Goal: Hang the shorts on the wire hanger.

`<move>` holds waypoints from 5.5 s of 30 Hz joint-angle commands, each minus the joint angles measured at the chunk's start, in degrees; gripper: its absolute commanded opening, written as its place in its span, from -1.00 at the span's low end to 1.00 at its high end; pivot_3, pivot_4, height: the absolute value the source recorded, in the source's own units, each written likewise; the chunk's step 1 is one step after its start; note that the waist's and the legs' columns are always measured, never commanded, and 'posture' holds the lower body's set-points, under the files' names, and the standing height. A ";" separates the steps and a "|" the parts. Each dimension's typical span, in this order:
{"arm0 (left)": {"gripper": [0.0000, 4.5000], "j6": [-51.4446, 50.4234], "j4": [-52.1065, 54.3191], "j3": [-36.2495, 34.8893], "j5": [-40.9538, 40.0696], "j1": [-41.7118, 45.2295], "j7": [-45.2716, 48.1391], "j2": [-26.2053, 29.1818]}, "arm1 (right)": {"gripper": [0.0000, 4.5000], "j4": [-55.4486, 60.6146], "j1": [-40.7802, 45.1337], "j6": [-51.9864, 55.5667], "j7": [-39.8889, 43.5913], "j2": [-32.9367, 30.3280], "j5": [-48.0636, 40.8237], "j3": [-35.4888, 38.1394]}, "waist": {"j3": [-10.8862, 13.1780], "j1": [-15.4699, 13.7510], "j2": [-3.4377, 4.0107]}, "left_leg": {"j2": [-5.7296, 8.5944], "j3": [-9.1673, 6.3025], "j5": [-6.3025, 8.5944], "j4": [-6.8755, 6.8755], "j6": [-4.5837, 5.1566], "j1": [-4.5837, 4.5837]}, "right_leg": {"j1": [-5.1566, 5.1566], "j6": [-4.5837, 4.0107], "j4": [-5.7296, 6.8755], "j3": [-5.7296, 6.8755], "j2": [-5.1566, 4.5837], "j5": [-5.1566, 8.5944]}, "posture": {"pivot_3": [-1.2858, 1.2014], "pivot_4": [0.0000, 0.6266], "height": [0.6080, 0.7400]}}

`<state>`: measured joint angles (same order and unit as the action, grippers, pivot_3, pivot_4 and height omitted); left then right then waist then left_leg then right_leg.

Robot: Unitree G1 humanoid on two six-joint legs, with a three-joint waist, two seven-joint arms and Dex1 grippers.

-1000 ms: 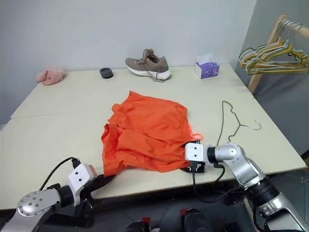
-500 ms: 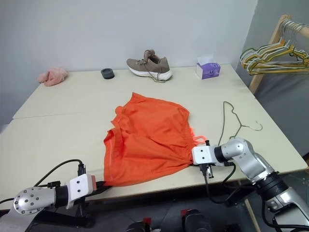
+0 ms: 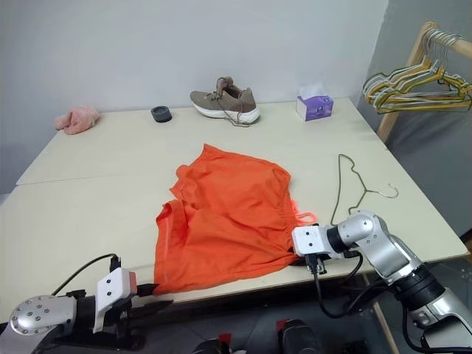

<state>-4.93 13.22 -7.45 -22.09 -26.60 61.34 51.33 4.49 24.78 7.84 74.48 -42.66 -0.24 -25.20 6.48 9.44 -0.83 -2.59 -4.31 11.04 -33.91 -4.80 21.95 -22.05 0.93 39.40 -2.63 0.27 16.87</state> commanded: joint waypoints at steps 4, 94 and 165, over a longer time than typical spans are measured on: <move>0.69 -10.47 5.61 -7.89 -10.50 -1.80 -1.60 -1.77 | 0.66 5.88 -0.62 7.13 1.97 -0.71 -8.62 5.90 | 0.07 -0.12 -0.08 | -0.01 -0.01 0.00 -0.01 0.00 -0.01 | -0.02 0.00 0.03 0.02 0.00 0.00 | -0.04 -0.81 1.00; 1.00 -11.72 0.75 2.51 -2.08 34.40 -6.15 -9.42 | -0.29 -10.50 -2.95 30.19 -38.60 4.79 0.82 24.32 | 0.04 1.84 -0.36 | 0.06 -0.06 -0.02 -0.30 0.04 0.54 | -0.09 0.77 -0.32 -0.28 0.18 -0.50 | -0.12 -0.81 1.00; 1.00 -15.10 -4.82 -1.78 -4.76 44.20 -13.40 -13.49 | -0.99 -32.54 14.38 -0.07 -46.59 8.79 7.51 21.22 | -0.25 3.69 -0.06 | 0.06 0.06 -0.01 -0.65 0.04 0.04 | 0.49 0.93 -0.34 -0.69 0.33 -0.60 | -0.12 -0.84 1.00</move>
<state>-21.15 8.23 -7.43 -26.76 16.35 48.12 37.76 -32.98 39.78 9.16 28.28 -33.27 6.81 -4.39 6.23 13.13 -0.89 -2.53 -4.22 11.04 -34.56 -4.77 21.99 -21.57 1.88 39.05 -3.37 0.59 16.27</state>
